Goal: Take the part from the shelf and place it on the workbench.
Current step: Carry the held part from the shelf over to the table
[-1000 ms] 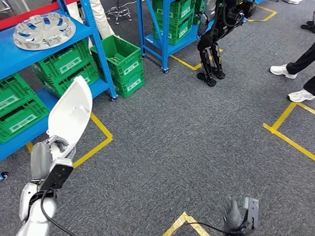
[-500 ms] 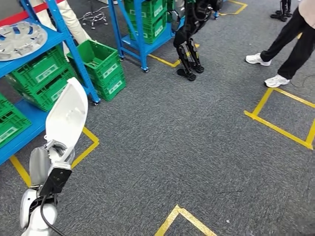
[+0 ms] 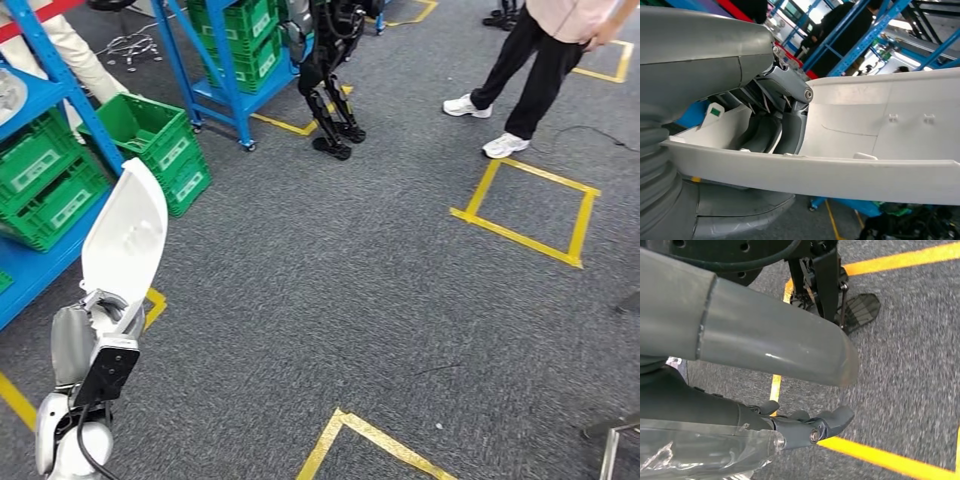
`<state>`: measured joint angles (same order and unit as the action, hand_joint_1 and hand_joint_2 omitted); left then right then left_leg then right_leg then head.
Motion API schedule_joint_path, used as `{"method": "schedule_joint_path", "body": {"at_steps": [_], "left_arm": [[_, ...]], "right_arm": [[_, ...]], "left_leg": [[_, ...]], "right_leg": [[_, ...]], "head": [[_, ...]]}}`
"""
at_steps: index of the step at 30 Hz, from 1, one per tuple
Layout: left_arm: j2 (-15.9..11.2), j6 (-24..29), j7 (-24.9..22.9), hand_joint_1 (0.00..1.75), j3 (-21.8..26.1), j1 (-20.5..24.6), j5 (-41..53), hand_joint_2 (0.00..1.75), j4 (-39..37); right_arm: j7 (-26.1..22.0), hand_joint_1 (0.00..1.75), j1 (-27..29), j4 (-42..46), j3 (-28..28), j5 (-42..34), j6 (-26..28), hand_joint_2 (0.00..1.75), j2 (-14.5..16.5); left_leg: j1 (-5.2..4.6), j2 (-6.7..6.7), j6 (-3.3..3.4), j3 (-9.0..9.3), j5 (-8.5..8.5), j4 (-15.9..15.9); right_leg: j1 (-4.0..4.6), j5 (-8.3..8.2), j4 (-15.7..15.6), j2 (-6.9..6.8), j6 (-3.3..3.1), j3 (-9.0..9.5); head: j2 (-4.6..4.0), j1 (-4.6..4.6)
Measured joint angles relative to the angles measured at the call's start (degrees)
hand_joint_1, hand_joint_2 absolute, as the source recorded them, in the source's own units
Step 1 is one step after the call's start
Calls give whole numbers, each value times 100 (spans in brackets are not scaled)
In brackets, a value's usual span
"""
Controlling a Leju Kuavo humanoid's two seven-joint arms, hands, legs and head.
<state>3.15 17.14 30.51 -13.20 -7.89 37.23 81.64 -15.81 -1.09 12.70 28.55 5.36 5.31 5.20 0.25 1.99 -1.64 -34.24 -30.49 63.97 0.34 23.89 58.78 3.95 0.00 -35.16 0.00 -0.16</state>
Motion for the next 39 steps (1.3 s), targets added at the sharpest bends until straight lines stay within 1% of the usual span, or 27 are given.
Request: {"method": "schedule_joint_path", "body": {"at_steps": [2, 3, 4, 5, 7, 8, 9, 10, 11, 13, 14, 16, 18, 19, 21, 23, 24, 25, 26, 27, 28, 30, 32, 34, 36, 38, 39], "left_arm": [[-7, 66, -9, 155, -5, -37, 3, 175, 39], [-4, 81, -11, 155, -7, -43, 5, 175, 47], [-1, 93, -11, 155, -9, -48, 8, 175, 53], [1, 105, -11, 155, -10, -52, 11, 175, 59], [-1, 128, -13, 155, -5, -77, 10, 175, 65], [-4, 139, -15, 155, -3, -92, 8, 175, 64], [-5, 146, -16, 155, -2, -106, 5, 175, 64], [-6, 153, -17, 155, -2, -113, 3, 175, 63], [-7, 157, -17, 155, -3, -117, 1, 175, 63], [-7, 162, -17, 155, -2, -118, -2, 175, 63], [-7, 164, -18, 155, -2, -118, -3, 175, 64], [-10, 171, -19, 155, -2, -115, -3, 175, 65], [-10, 176, -20, 155, -4, -112, -7, 175, 65], [-9, 177, -20, 155, -5, -111, -9, 175, 65], [-10, 181, -20, 155, -7, -109, -15, 175, 65], [-21, 185, -20, 155, -7, -119, -19, 175, 65], [-26, 185, -20, 155, -7, -126, -20, 175, 64], [-30, 185, -20, 155, -7, -130, -20, 175, 63], [-32, 185, -20, 155, -7, -133, -20, 175, 63], [-33, 185, -20, 155, -7, -134, -20, 175, 63], [-33, 185, -20, 155, -7, -133, -20, 175, 63], [-34, 186, -20, 155, -8, -131, -20, 175, 63], [-34, 189, -22, 155, -9, -132, -20, 175, 63], [-28, 192, -25, 155, -8, -127, -20, 175, 63], [-19, 193, -24, 155, -5, -116, -20, 175, 63], [-16, 193, -24, 155, -2, -128, -20, 175, 63], [-16, 193, -24, 155, -1, -136, -20, 175, 63]], "right_arm": [[4, 0, -4, -8, 0, 68, 66, 0, 21], [4, 0, 4, -10, 0, 79, 71, 0, 22], [5, 0, 18, -14, 0, 89, 76, 0, 23], [5, 0, 22, -18, 0, 101, 82, 0, 25], [5, 0, 9, -24, -1, 136, 84, 0, 28], [5, 0, -3, -27, -2, 153, 82, 0, 30], [5, 0, -9, -28, -2, 167, 81, 0, 31], [4, 0, -10, -30, -2, 176, 83, 0, 31], [4, 0, -7, -31, -2, 184, 84, 0, 31], [1, 0, -2, -31, -1, 195, 85, 0, 32], [-1, 0, -8, -31, -1, 198, 84, 0, 39], [-8, 0, -23, -33, -2, 209, 81, 0, 53], [-13, 0, -25, -35, -2, 225, 79, 0, 60], [-15, 0, -20, -36, -2, 236, 77, 0, 60], [-30, 0, -19, -37, -1, 257, 72, 0, 58], [-46, 0, -30, -38, 0, 267, 64, 0, 57], [-49, 0, -35, -39, 0, 269, 61, 0, 58], [-49, 0, -35, -40, 0, 269, 57, 0, 58], [-49, 0, -32, -41, 0, 269, 54, 0, 59], [-50, 0, -30, -42, 0, 269, 51, 0, 59], [-51, 0, -30, -43, 0, 269, 48, 0, 59], [-56, 0, -40, -44, 0, 272, 38, 0, 59], [-59, 0, -43, -45, 0, 275, 33, 0, 60], [-62, 0, -18, -49, 0, 282, 30, 0, 60], [-65, 0, 8, -50, 0, 291, 30, 0, 60], [-67, 0, -5, -50, -1, 302, 26, 0, 60], [-68, 0, -19, -50, -2, 307, 24, 0, 60]], "left_leg": [[-41, 208, 122, 382, 350, -761], [-29, 153, 117, 384, 368, -802], [-19, 100, 135, 387, 395, -826], [-6, 36, 153, 393, 418, -849], [8, -105, 174, 398, 440, -870], [8, -182, 179, 395, 440, -869], [8, -262, 178, 394, 440, -868], [12, -335, 173, 393, 439, -866], [18, -403, 162, 396, 435, -864], [31, -520, 112, 421, 413, -856], [27, -568, 74, 434, 397, -849], [7, -640, -1, 453, 381, -834], [10, -702, -62, 457, 382, -835], [24, -690, -96, 456, 357, -826], [45, -517, -144, 334, 133, -542], [46, -303, -148, -33, -263, 224], [41, -261, -139, -240, -411, 625], [36, -243, -125, -386, -455, 877], [31, -232, -107, -430, -376, 907], [29, -215, -87, -359, -193, 709], [30, -154, -67, -199, 49, 340], [50, 96, -36, 134, 371, -416], [54, 243, -15, 252, 410, -719], [45, 152, 35, 261, 425, -762], [54, 34, 100, 290, 453, -807], [45, -107, 139, 311, 451, -824], [36, -183, 149, 315, 443, -823]], "right_leg": [[16, -97, -4, 261, 64, -93], [4, -120, -9, 299, 97, -129], [6, -105, 19, 252, 129, -162], [10, -23, 134, 134, 159, -228], [-1, 323, 696, -185, 229, -484], [-23, 524, 1088, -283, 268, -652], [-49, 657, 1406, -329, 303, -778], [-72, 699, 1565, -353, 331, -822], [-94, 636, 1498, -376, 355, -748], [-121, 341, 778, -502, 396, -303], [-121, 227, 404, -583, 391, -77], [-106, 151, 29, -648, 307, 134], [-84, 147, 39, -547, 182, 101], [-82, 141, 38, -502, 142, 89], [-88, 121, 26, -405, 68, 77], [-82, 107, 22, -298, 26, 61], [-73, 103, 23, -238, 15, 52], [-65, 100, 23, -173, 8, 47], [-60, 98, 23, -104, 6, 47], [-58, 95, 23, -32, 8, 52], [-60, 92, 24, 41, 15, 58], [-54, 83, 41, 172, 47, 41], [-68, 55, 37, 284, 115, -14], [-95, 15, -5, 363, 195, -55], [-81, 109, 133, 154, 250, -139], [-68, 453, 774, -196, 289, -443], [-73, 638, 1198, -289, 307, -647]], "head": [[0, 0], [0, -1], [0, 3], [0, 22], [0, 59], [0, 74], [0, 74], [0, 74], [0, 75], [0, 76], [0, 78], [0, 71], [0, 63], [0, 63], [0, 48], [0, 23], [0, 16], [0, 14], [0, 15], [0, 14], [0, 14], [0, 16], [0, 18], [0, 20], [0, 42], [0, 66], [0, 72]]}}
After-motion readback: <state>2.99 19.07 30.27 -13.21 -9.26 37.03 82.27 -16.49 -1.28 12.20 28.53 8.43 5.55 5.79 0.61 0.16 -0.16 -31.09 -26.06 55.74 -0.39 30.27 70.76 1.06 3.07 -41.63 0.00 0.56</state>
